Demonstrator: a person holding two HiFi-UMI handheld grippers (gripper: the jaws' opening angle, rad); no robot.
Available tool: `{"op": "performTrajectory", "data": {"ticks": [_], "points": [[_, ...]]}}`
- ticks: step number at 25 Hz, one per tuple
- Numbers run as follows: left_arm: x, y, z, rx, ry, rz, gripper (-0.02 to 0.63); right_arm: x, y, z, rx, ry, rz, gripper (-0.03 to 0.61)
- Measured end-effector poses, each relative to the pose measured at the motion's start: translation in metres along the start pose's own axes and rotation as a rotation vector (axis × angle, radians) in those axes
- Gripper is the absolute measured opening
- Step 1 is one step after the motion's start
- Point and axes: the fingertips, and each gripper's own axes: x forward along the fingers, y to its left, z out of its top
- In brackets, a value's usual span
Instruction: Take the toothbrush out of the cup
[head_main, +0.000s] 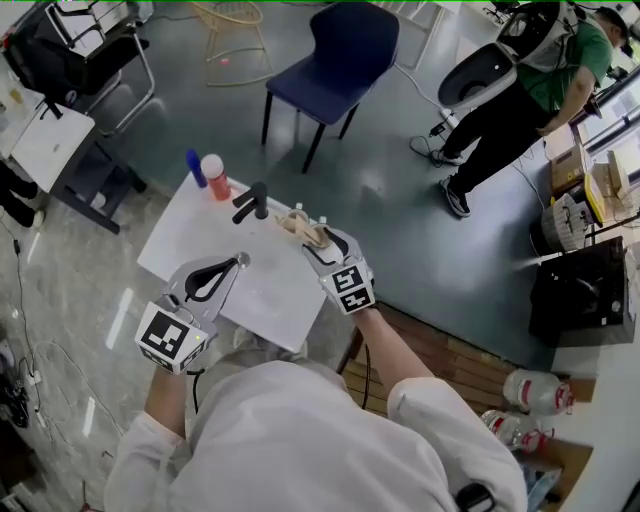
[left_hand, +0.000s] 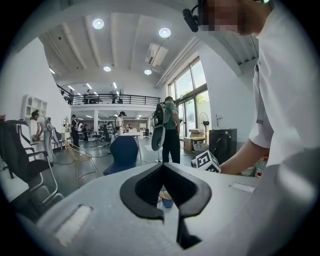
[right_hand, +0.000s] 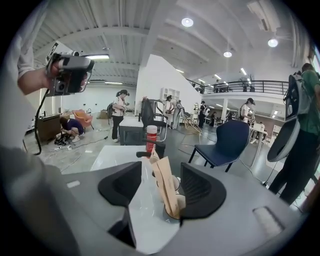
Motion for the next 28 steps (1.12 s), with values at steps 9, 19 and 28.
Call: {"op": "performTrajectory", "data": {"ticks": [9, 19, 28], "points": [[-0.013, 0.003, 0.002, -0.001, 0.009, 0.036, 0.006, 0.023, -0.002, -0.024, -0.031, 0.077, 0.025, 0.245], [-0.028, 0.010, -0.007, -0.011, 0.029, 0.101, 0.006, 0.051, -0.008, -0.062, -0.052, 0.152, 0.064, 0.249], [-0.036, 0.010, -0.010, -0.019, 0.046, 0.136, 0.006, 0.071, -0.006, -0.079, -0.060, 0.211, 0.093, 0.244]]}}
